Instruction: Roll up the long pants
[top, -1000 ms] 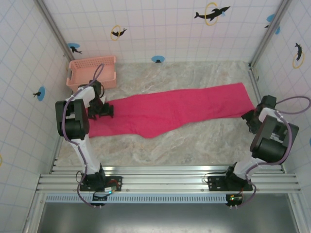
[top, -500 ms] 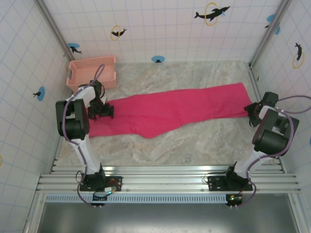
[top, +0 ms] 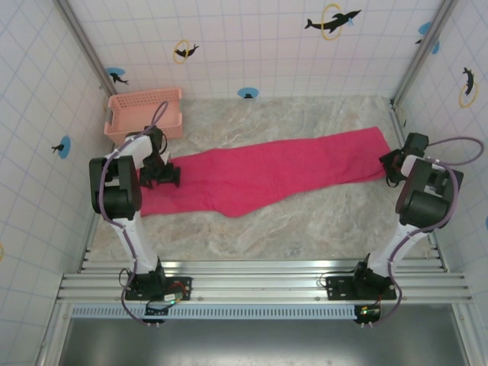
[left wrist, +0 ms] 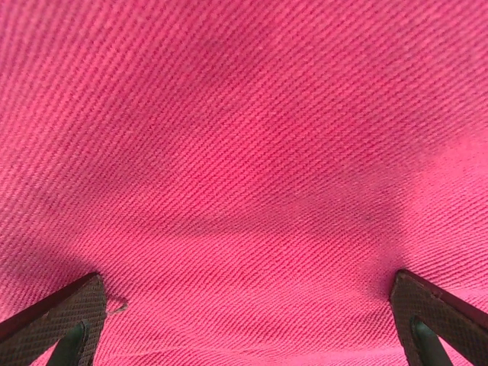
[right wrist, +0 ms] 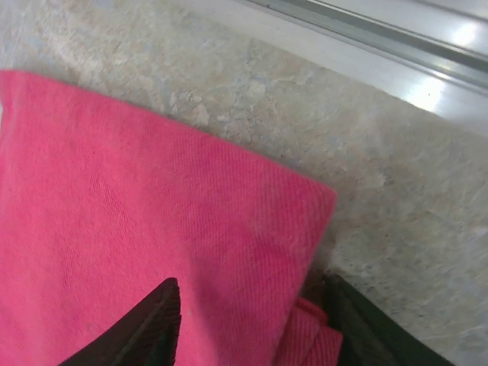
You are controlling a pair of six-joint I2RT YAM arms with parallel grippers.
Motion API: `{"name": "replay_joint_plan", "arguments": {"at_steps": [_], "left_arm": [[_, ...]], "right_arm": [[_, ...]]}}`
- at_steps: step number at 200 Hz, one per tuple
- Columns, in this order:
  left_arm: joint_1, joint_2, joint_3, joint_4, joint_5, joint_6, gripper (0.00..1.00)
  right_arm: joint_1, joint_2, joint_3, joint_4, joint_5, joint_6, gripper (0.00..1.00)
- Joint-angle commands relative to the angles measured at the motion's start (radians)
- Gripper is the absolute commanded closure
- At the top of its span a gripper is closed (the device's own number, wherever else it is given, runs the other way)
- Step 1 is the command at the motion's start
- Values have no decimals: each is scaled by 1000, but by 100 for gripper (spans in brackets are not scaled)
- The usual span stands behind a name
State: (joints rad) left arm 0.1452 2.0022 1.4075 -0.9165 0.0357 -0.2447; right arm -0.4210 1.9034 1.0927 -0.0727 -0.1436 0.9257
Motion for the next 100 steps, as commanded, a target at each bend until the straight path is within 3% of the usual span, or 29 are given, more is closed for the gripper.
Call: {"name": "replay_joint_plan", "arguments": {"at_steps": [1,9,32,63,100], "left_arm": [[-13,-20,5,-55,-15,31,3],[-12,-20,3,-55,-15,32,3],[-17,-22,4,-55,0,33,2],[-57,-8,16,-63,41,24,2],[-152,55,55,-82,59,9,3]], "right_arm": [[20,55,-11,-5,-16,39,66],[22,57,-17,11,-16,51,76],[25,54,-45,108,-47,89,91],[63,-97,-146,263,-9,131,96],[220,-452,-270,241,218,61,93]]}}
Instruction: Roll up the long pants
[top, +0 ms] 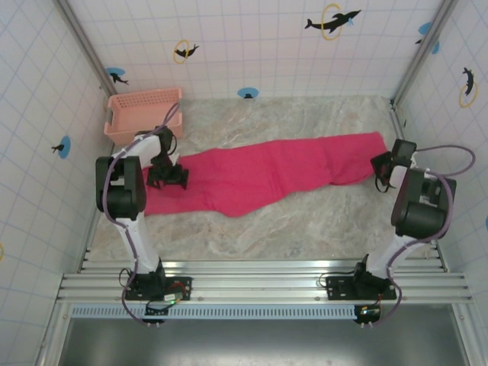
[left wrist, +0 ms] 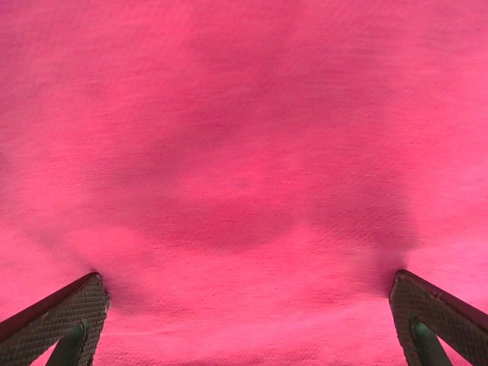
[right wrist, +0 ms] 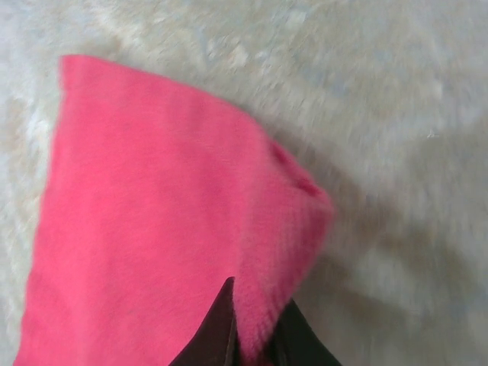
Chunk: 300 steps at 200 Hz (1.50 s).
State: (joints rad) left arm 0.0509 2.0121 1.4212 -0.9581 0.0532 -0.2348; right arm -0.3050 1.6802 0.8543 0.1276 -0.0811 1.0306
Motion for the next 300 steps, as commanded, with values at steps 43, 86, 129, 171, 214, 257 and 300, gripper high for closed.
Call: {"name": "replay_joint_plan", "arguments": {"at_steps": [43,86,129,171,214,257,300], "left_arm": [[-198,92,210,-100,123,-65,3],[-369,179,535,-134,315,-197,3],[-499,448,781,-116,397,-329,3],[-542,558,859,-139,390,-371,2],[-594,576,831,-19,439,-491,3],[-662,680,959,56,506,-619,3],[-721,768,1035,217,574,-804,2]], "right_arm": [[210,-416,-9,-59,254,-153,91],[232,-431,51,-90,257,-197,91],[260,-445,149,-111,234,-241,90],[267,-482,230,-154,216,-250,89],[270,-485,273,-154,164,-249,89],[271,-480,336,-129,97,-252,89],[271,-431,432,-152,27,-250,89]]}}
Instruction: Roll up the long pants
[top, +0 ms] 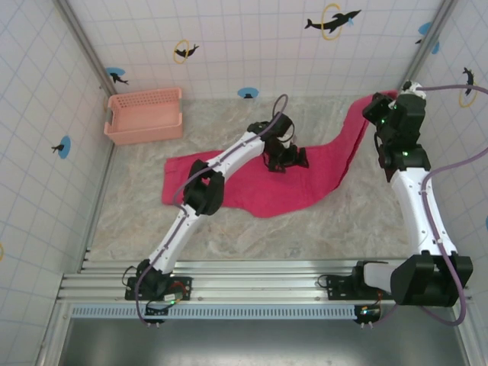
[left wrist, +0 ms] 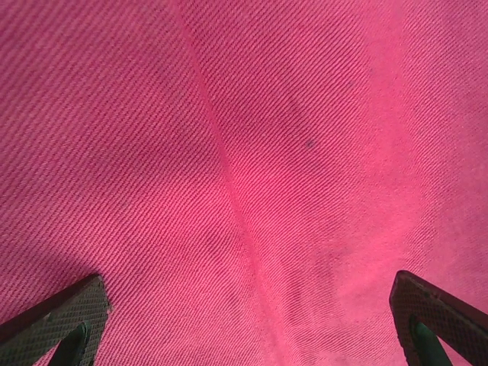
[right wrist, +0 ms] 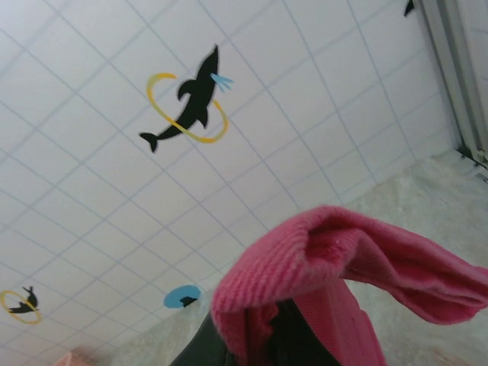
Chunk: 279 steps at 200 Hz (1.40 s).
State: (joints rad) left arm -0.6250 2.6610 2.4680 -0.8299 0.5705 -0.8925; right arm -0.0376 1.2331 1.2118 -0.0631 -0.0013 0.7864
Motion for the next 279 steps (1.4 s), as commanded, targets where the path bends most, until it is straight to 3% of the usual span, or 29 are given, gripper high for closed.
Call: {"name": "replay_joint_plan", "arguments": {"at_steps": [1,36,69,100,143,165,205,246,279], "left_arm": [[-46,118,-12,93,59,-149,2],[-10,-3,-60,131,51,-141,3],[116,-244,-237,173,93,-107,2],[359,-542,-440,44,8,63,3],[688,-830,-902,29,-34,234,3],[774,-869,-1019,-6,-70,321,3],[810,-845,-1077,-27,-26,386,2],[858,-828,-1120,-46,-2,424,3],[907,-824,-1145,-50,15,441,3]], "right_arm": [[4,17,77,39,-54,-5,89],[23,31,124,20,-95,-13,89],[76,29,143,-17,-110,-34,88],[177,28,139,-28,-118,-46,89],[421,55,122,-10,-26,-73,89],[543,117,116,52,18,-78,89],[715,319,171,192,54,-87,89],[815,596,327,297,16,-30,90],[884,778,480,260,-12,9,91]]}}
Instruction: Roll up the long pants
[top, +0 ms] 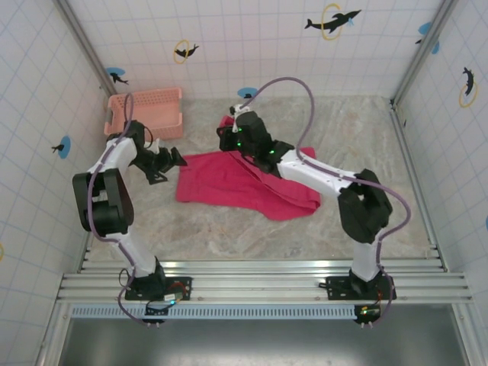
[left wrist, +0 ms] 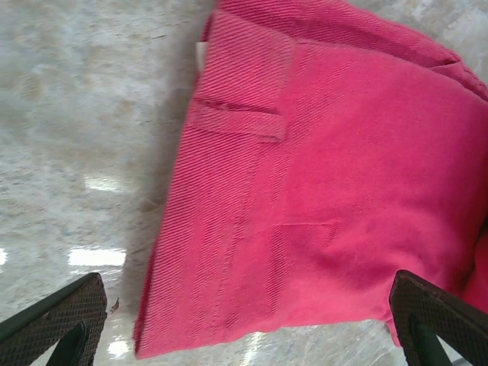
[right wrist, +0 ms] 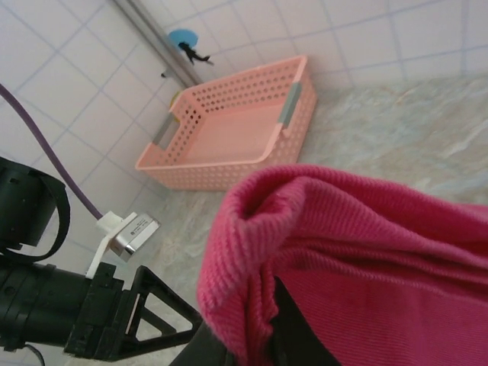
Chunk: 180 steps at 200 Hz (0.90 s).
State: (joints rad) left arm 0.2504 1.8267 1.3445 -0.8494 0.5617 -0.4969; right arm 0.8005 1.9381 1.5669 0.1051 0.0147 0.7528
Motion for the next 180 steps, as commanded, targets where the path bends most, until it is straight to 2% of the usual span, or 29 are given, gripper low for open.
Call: {"name": "replay_joint_plan", "arguments": {"at_steps": [1,43,111,128,151,180], "left_arm": [[31,10,-21,-31,22,46,3],[44,44,-16,-25,31,51,2],[53,78,7,-20,40,47,3],[54,77,4,-18,37,44,3],[64,74,15,-34,14,48,2],[122,-5,88,-99,-144,78,3]], "right_arm": [[48,77,127,93,-28,45,91],[119,139,106,100,-60,103,91],[219,287,186,-50,-122,152,91],[244,329,218,-119,-144,154,84],[262,352,225,-179,-151,170,63],[268,334,147,-81,-181,193,59]]}}
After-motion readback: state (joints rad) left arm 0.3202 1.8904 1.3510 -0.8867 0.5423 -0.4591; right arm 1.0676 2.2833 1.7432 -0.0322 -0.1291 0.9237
